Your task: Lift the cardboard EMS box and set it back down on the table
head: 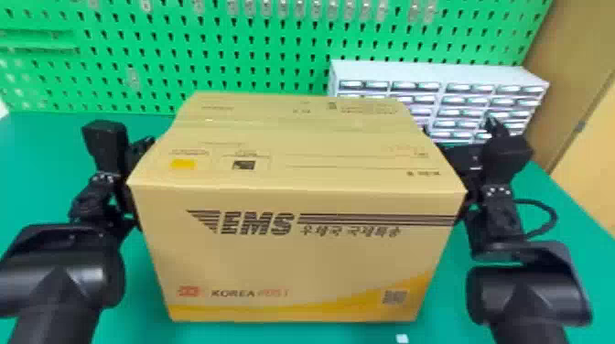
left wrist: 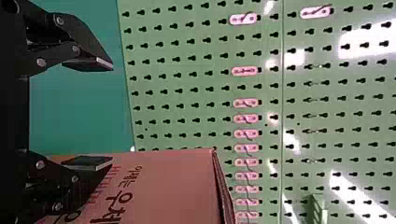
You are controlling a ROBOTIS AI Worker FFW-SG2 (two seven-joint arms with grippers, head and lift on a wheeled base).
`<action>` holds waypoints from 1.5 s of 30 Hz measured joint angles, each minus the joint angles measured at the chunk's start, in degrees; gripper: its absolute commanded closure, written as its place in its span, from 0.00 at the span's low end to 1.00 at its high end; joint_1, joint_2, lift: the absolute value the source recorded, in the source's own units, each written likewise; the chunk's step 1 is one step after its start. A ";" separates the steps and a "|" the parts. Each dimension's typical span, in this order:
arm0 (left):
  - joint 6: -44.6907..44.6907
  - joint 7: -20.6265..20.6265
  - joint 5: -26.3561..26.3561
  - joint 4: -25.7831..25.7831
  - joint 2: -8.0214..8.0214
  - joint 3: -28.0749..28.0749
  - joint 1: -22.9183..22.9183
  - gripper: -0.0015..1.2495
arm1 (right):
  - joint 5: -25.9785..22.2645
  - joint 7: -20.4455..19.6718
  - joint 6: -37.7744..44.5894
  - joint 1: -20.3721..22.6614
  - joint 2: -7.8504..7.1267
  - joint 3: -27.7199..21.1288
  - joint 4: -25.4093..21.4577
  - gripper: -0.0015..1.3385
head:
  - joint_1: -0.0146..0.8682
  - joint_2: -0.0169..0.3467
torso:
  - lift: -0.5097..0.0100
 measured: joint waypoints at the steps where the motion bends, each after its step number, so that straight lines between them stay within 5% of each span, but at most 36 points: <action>1: -0.04 0.00 0.04 0.12 0.00 -0.03 0.17 0.42 | 0.00 0.00 0.00 0.15 0.05 0.02 0.23 0.06 | 0.78 0.01 | 0.79; 24: -0.26 -2.31 -0.28 1.52 0.00 1.80 2.26 0.42 | -1.27 0.03 0.07 3.33 1.00 -1.83 2.85 0.06 | 0.78 0.01 | 0.79; 45: -1.12 -0.49 -1.48 1.52 0.00 6.97 2.48 0.43 | -0.06 0.01 0.09 6.70 2.67 -11.16 -2.93 0.06 | 0.78 0.01 | 0.79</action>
